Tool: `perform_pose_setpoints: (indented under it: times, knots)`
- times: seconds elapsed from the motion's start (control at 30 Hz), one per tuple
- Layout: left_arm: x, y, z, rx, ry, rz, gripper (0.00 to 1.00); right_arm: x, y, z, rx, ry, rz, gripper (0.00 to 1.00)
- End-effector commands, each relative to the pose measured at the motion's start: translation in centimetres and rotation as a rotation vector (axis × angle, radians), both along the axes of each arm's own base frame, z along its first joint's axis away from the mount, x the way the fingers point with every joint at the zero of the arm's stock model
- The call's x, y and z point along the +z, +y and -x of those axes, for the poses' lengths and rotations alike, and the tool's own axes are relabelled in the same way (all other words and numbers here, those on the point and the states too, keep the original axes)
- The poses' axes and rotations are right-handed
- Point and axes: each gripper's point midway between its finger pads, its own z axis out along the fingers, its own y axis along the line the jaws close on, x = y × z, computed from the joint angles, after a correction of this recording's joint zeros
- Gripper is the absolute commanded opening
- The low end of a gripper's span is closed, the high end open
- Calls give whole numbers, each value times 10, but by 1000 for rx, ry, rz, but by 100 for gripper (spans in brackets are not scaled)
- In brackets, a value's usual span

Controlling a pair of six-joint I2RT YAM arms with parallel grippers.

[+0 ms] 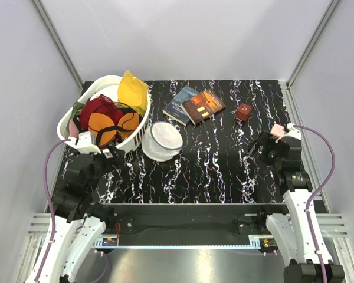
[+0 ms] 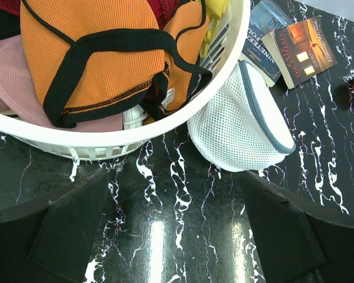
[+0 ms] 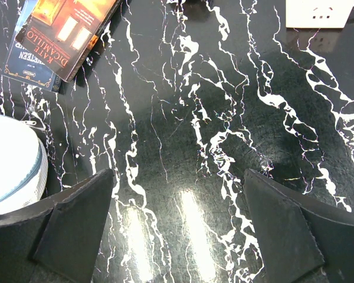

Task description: Unzip the laundry bag and remove the bra

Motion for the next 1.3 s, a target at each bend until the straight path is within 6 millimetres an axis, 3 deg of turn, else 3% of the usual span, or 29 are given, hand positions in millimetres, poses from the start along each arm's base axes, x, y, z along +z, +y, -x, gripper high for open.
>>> perform_pose_setpoints:
  times: [0.0, 0.23, 0.47, 0.77, 0.93, 0.97, 1.07, 1.1, 1.13, 1.17, 1.2, 1.27]
  knots:
    - [19, -1, -2, -9, -65, 13, 99, 12, 0, -4, 7, -33, 5, 100]
    - [19, 4, 3, 13, -90, 18, 98, 12, 0, -4, 11, -33, 5, 100]
    - [17, -18, 6, -75, -12, 84, 91, 10, 1, -5, 13, -25, 6, 100]
    - [35, -38, -4, -101, 7, 178, 89, 10, 2, -5, 20, -24, 2, 100]
    - [37, -75, -19, -175, 15, 207, 89, 11, 3, -5, 24, -27, 0, 100]
    - [27, -84, -25, -176, 54, 189, 89, 11, 3, -5, 22, -27, -1, 100]
    - [27, -121, -32, -234, 57, 138, 91, 11, 3, -5, 23, -27, -2, 100]
    - [9, -140, -37, -258, 103, 81, 92, 11, 4, -5, 27, -27, -4, 100]
    - [14, -152, -44, -272, 96, 78, 94, 11, 4, -5, 28, -27, -3, 100]
    - [8, -159, -49, -283, 117, 56, 95, 12, 4, -5, 30, -27, -4, 100]
    - [-16, -166, -60, -271, 179, -1, 95, 13, 6, -4, 37, -32, -10, 100]
    - [-22, -173, -73, -247, 196, -33, 95, 15, 7, -4, 42, -37, -12, 100]
